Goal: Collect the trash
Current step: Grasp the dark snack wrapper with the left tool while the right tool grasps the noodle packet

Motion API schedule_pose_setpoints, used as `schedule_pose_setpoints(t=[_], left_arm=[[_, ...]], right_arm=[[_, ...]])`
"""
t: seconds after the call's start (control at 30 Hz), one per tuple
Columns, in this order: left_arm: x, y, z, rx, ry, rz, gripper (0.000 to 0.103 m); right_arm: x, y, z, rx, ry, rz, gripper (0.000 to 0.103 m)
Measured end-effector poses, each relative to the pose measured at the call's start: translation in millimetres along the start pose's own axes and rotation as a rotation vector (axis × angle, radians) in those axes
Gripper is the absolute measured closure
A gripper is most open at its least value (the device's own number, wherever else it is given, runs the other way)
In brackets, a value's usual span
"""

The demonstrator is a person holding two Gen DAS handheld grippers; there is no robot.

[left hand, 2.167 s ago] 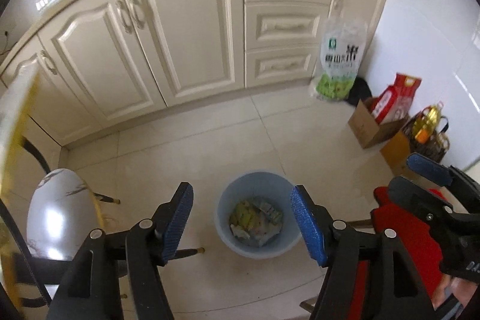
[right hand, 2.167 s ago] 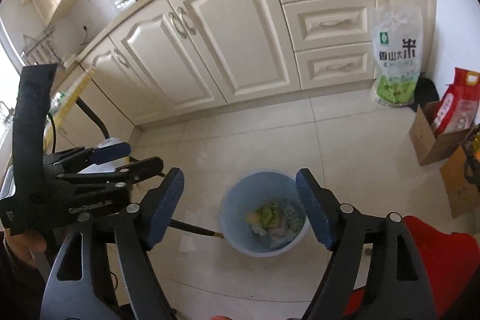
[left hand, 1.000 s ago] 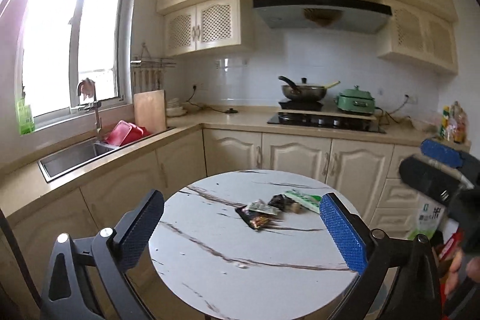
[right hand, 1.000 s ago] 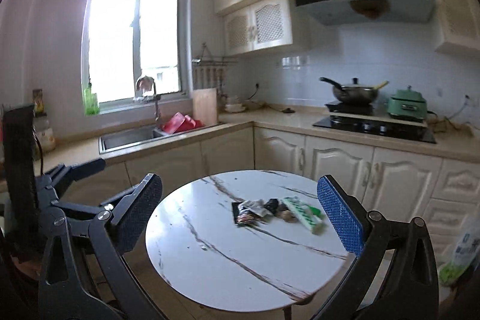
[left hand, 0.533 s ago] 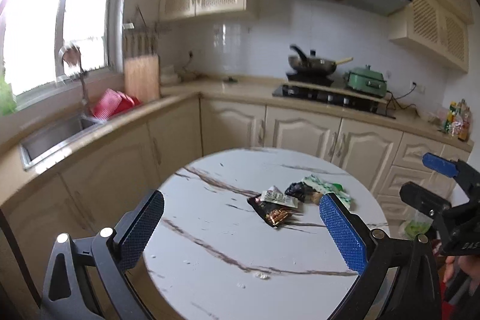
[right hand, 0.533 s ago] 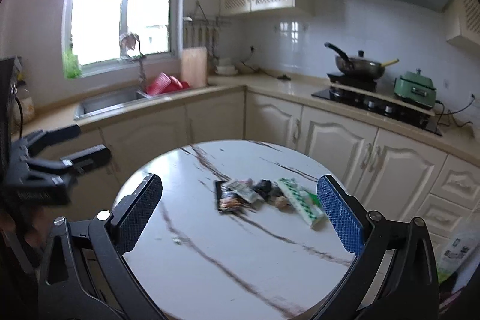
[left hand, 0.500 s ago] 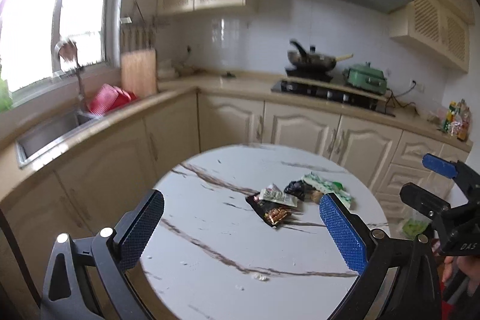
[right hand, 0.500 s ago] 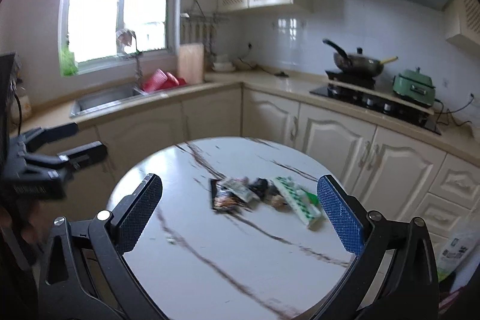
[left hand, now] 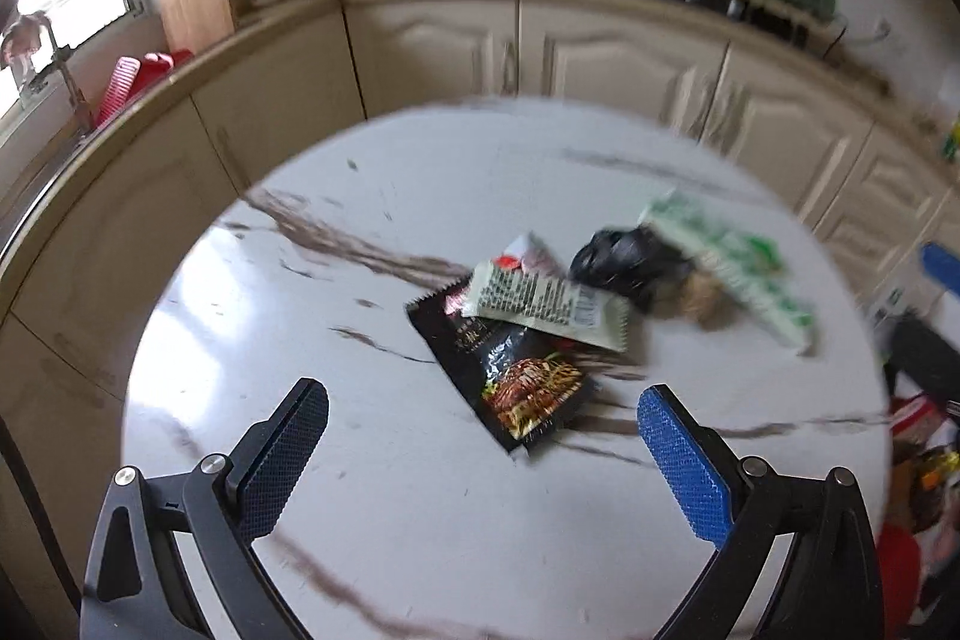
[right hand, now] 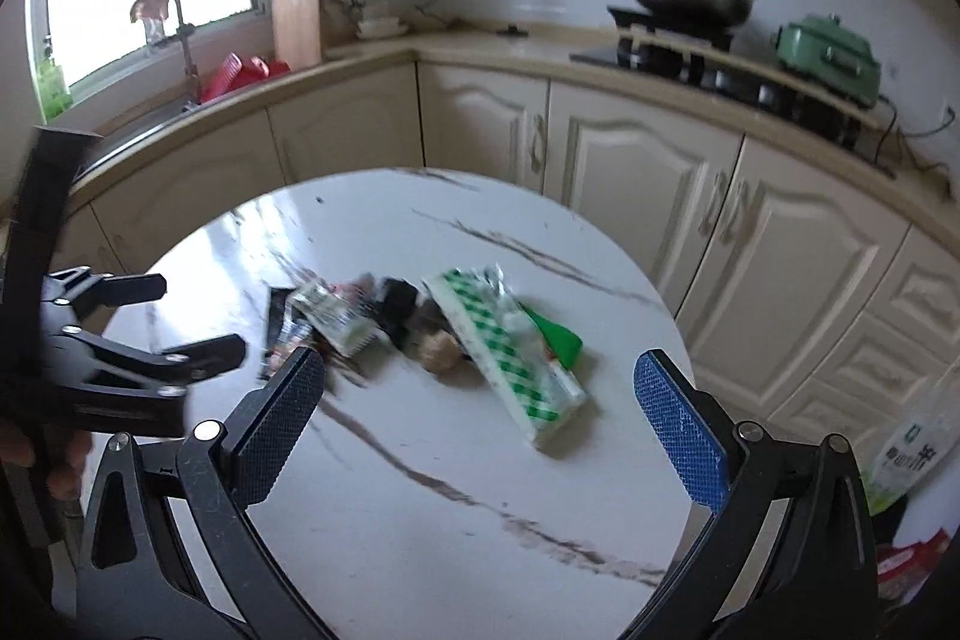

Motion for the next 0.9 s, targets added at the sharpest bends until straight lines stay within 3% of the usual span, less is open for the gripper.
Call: schedule_pose_setpoints(t=[0.1,0.27,0.3,0.43,0.5,0.6,0.77,0.83,0.9], left_arm=[[-6,10,32,0.060,0.021,0.004,0.012],[-1,30,57,0.076,-0.010,-0.038,0.014],[-1,31,61,0.078,-0.014,-0.043,0.024],[5,37,75,0.074,-0.031,-0.059,0.033],[9,37,75,0.051,-0.034,-0.064,0.051],[21,36,75,0.037,-0.059,-0.060,0.063],[31,23,74,0.019,-0.083,-0.038,0.074],[38,15,70,0.011,-0.095,-0.019,0.092],[42,3,62,0.016,-0.103,-0.006,0.093]], right_arm=[[-10,-2,13,0.024,0.012,0.004,0.000],[-20,-4,26,0.040,0.048,0.022,0.000],[-21,-4,28,0.043,0.054,0.028,0.000],[-22,-4,37,0.055,0.052,0.022,0.000],[-23,-3,40,0.058,0.049,0.024,0.000],[-23,-3,48,0.077,0.048,0.031,0.000],[-22,-5,65,0.120,0.038,0.010,0.000],[-24,-6,70,0.140,0.021,-0.004,0.000],[-29,-9,77,0.168,0.005,-0.001,0.000]])
Point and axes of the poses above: each gripper's, at about its wrist camera, not at the fingertips, and z roughly the way its jaws point, x to its left, y to its top, the point moved 4 cm from there along z, roughly the way its jaws point, and after that the axes turned 9 degrees about y, right-handed, at the moved point
